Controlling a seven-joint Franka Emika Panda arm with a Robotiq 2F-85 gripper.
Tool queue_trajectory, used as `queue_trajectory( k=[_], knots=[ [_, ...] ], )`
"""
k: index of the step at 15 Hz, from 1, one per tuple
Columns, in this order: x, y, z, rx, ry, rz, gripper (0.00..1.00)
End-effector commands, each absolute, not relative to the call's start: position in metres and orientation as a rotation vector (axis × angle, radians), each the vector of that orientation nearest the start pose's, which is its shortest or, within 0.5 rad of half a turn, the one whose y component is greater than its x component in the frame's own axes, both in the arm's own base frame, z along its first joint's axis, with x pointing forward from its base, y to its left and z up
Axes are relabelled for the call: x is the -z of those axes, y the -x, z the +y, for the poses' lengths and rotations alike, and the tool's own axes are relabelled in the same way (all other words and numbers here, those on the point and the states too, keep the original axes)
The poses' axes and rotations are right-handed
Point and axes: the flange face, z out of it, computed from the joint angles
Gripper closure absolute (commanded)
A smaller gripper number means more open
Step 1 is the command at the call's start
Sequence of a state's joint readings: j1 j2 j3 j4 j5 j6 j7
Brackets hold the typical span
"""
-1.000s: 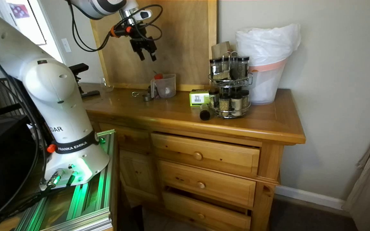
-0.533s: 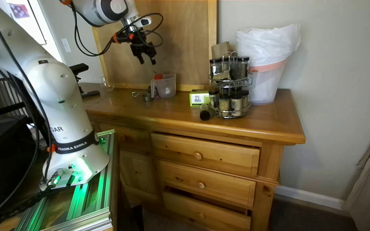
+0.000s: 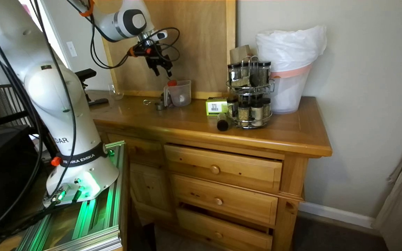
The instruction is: Remove the container from the plastic jar and put it on the table
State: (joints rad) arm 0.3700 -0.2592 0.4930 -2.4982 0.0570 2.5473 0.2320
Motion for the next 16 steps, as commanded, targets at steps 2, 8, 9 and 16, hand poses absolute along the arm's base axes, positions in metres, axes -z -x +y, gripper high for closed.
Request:
queue_trajectory(
  k=[2, 8, 9, 16],
  knots=[
    [-0.399, -0.305, 0.357, 0.436, 2.904, -0.887, 0.0],
    [-0.379, -0.323, 0.368, 0.484, 2.911, -0.856, 0.0],
    [-0.376, -0.325, 0.371, 0.483, 2.911, -0.863, 0.0],
    [-0.36, -0.332, 0.394, 0.48, 2.914, -0.91, 0.0]
  ],
)
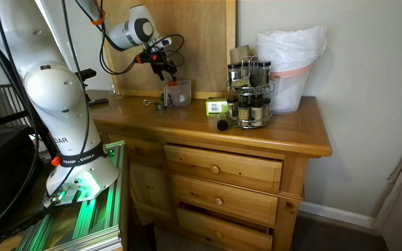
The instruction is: Remove the container from the plastic jar and put it on the table
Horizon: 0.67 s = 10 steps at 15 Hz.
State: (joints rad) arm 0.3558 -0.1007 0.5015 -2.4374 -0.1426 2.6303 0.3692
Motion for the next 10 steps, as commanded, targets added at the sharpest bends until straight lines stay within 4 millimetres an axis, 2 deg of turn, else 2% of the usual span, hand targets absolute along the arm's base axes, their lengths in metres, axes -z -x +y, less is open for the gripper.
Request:
queue_trajectory(
  k=[1, 7, 10],
  knots=[
    [-0.359, -0.334, 0.396, 0.479, 2.914, -0.912, 0.0],
    [-0.349, -0.344, 0.405, 0.476, 2.916, -0.923, 0.15],
    [-0.346, -0.348, 0.406, 0.477, 2.917, -0.911, 0.15]
  ],
)
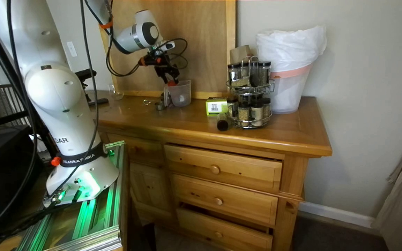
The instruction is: Remove the container from the plastic jar and put it on the table
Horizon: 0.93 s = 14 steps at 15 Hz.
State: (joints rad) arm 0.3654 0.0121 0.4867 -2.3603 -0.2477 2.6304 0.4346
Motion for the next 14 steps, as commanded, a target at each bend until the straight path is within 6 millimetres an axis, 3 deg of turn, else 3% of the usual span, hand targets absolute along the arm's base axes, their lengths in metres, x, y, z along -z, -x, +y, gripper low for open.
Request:
queue_trajectory(
  k=[1, 2, 3, 5, 8, 11, 14],
  knots=[
    [-0.346, -0.35, 0.406, 0.483, 2.918, -0.904, 0.16],
    [-0.346, -0.351, 0.406, 0.485, 2.919, -0.9, 0.17],
    [-0.346, -0.352, 0.406, 0.488, 2.92, -0.894, 0.24],
    [-0.348, -0.353, 0.407, 0.496, 2.919, -0.887, 0.47],
    [-0.351, -0.35, 0.41, 0.501, 2.92, -0.878, 0.67],
    [-0.356, -0.344, 0.41, 0.492, 2.923, -0.877, 0.67],
    [-0.378, -0.333, 0.407, 0.523, 2.91, -0.881, 0.67]
  ],
)
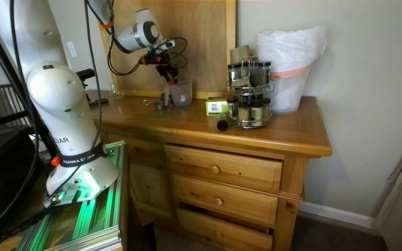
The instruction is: Remove the container from the plastic jar and put it on the table
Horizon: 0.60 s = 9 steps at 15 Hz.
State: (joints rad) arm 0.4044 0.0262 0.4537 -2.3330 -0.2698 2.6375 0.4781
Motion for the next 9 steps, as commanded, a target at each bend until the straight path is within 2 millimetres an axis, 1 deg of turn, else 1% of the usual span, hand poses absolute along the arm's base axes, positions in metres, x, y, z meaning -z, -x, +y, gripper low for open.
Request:
queue_trajectory(
  k=[1, 2, 6, 9],
  knots=[
    [-0.386, -0.331, 0.406, 0.545, 2.902, -0.875, 0.67],
    [-0.394, -0.329, 0.405, 0.568, 2.891, -0.869, 0.67],
    [-0.429, -0.319, 0.392, 0.65, 2.878, -0.819, 0.67],
    [-0.448, -0.31, 0.386, 0.678, 2.839, -0.816, 0.67]
  ],
)
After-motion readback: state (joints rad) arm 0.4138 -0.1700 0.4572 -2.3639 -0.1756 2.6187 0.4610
